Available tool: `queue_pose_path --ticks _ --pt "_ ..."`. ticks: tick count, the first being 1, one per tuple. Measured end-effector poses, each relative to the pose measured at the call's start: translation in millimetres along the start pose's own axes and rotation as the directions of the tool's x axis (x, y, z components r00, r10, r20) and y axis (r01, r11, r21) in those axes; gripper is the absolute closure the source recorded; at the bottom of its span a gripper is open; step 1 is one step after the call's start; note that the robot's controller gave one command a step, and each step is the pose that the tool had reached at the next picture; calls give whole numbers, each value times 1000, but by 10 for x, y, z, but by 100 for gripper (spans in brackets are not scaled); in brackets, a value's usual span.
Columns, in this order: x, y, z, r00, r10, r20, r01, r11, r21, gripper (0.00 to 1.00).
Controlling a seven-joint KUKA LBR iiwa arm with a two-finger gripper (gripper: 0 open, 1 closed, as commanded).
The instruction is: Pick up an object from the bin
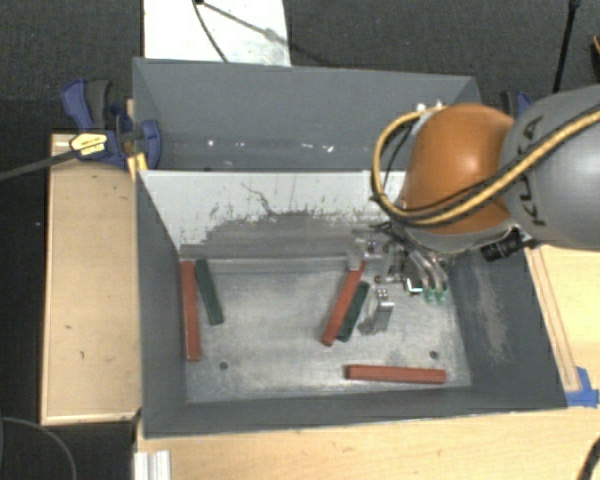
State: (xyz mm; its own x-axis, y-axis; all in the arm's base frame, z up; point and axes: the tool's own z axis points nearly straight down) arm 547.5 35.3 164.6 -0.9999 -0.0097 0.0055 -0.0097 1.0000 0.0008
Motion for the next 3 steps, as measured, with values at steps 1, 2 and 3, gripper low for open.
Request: queue_pose_path --ticks 1,2,3 --pt "-180 130 948 939 -343 1 343 939 1 0" --pt "-213 209 630 857 -515 12 515 857 5 0" --pt "-307 124 536 767 -642 10 642 767 7 0"
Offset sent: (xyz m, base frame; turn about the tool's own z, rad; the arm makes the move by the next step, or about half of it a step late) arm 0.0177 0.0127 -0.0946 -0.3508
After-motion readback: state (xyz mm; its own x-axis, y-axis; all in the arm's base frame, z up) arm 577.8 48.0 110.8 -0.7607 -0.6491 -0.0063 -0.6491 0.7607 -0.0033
